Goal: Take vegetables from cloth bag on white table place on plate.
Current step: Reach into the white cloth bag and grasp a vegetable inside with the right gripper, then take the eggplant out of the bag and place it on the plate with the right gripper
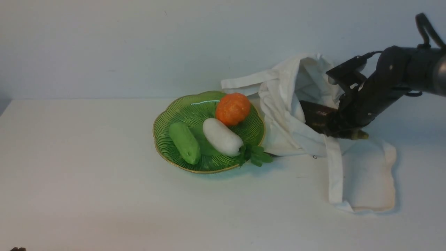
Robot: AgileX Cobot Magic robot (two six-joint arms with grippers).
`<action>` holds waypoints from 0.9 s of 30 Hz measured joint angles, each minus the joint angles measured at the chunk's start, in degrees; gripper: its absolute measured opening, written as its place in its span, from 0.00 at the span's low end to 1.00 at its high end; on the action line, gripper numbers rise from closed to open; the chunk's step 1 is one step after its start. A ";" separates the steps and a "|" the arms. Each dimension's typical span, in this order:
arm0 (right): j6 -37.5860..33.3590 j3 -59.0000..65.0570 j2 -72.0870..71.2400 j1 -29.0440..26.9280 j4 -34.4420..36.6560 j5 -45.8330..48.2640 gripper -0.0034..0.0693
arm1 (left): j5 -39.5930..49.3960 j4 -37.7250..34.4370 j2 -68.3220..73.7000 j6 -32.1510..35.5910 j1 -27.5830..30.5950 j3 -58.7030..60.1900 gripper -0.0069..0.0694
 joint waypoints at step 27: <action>19.74 -10.19 -22.88 0.53 3.96 26.58 0.43 | 0.00 0.00 0.00 0.00 0.00 0.00 0.08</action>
